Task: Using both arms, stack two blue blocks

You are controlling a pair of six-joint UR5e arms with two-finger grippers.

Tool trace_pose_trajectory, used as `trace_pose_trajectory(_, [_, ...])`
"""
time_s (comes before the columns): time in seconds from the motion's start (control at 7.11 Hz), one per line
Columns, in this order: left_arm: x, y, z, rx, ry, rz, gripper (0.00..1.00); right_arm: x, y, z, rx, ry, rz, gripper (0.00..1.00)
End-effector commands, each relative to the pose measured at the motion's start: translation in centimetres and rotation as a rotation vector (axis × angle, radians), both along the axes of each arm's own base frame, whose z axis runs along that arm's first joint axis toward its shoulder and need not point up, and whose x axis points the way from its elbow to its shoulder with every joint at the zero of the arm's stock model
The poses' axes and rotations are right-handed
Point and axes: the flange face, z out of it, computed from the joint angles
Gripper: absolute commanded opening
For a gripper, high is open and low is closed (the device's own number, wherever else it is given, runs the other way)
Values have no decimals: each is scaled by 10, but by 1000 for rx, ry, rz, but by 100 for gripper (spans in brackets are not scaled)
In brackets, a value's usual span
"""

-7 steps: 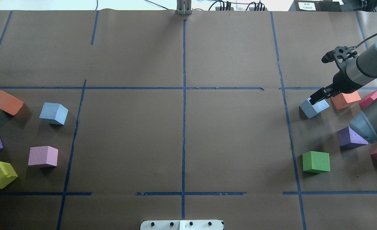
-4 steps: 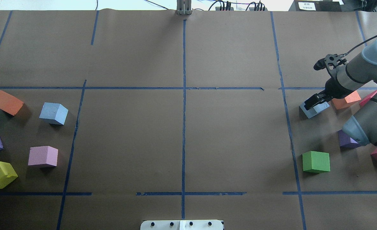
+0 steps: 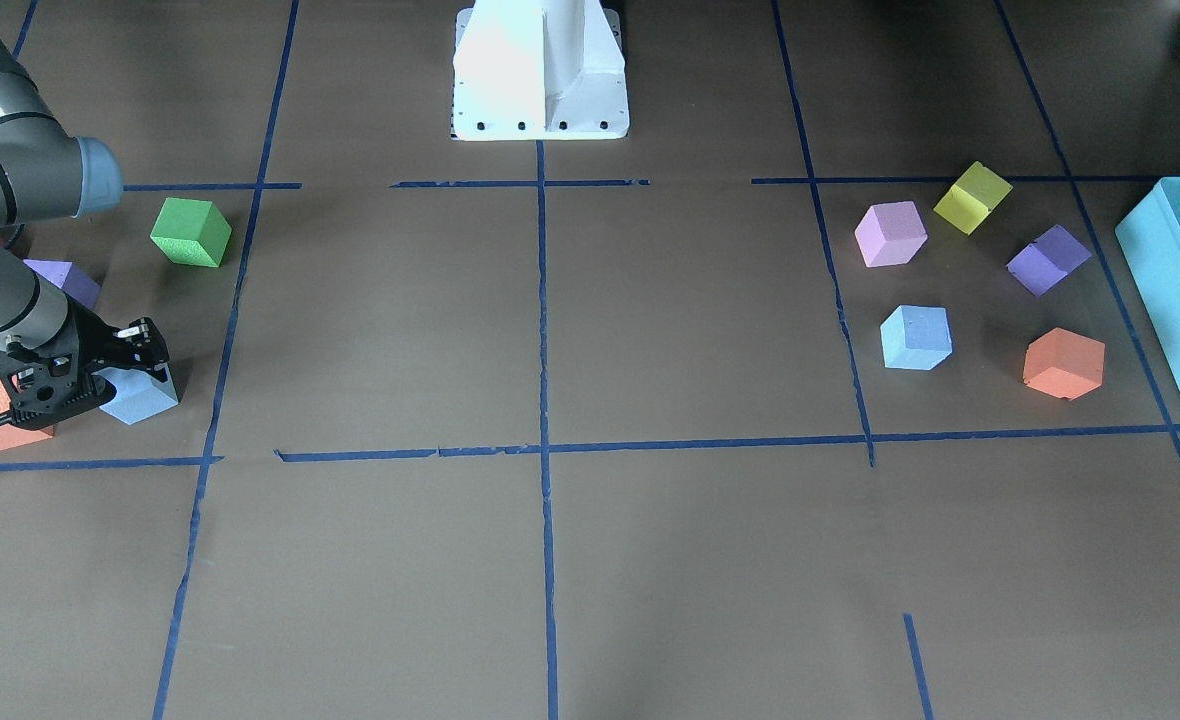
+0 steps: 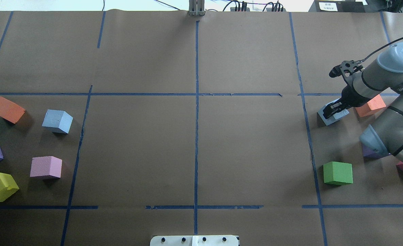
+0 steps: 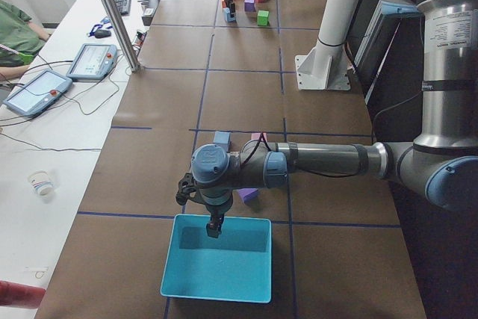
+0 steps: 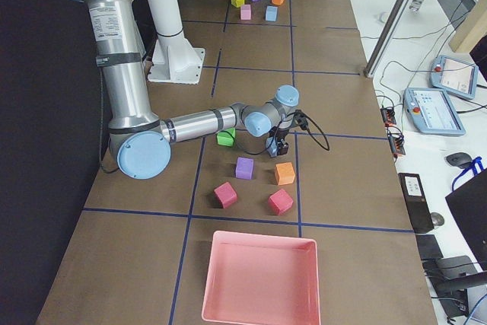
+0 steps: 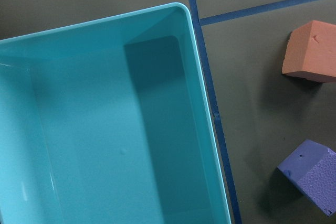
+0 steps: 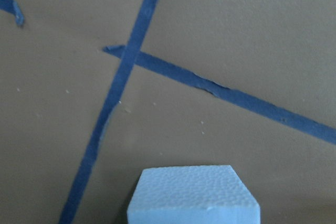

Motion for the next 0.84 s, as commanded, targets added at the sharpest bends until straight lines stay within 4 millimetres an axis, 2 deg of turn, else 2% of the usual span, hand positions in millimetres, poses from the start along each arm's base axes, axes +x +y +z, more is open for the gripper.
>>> trace_pose_trajectory(0.0, [0, 0, 0, -1, 0, -1, 100, -38, -24, -73, -85, -31, 91, 41])
trace_pose_trajectory(0.28, [0, 0, 0, 0, 0, 1, 100, -128, -25, -178, -202, -23, 206, 41])
trace_pose_trajectory(0.42, [0, 0, 0, 0, 0, 0, 100, -177, -24, -225, -254, -28, 272, 41])
trace_pose_trajectory(0.56, [0, 0, -1, 2, 0, 0, 100, -235, -27, -275, -288, -25, 331, 41])
trace_pose_trajectory(0.7, [0, 0, -1, 2, 0, 0, 100, -281, -16, -304, -298, -11, 367, 41])
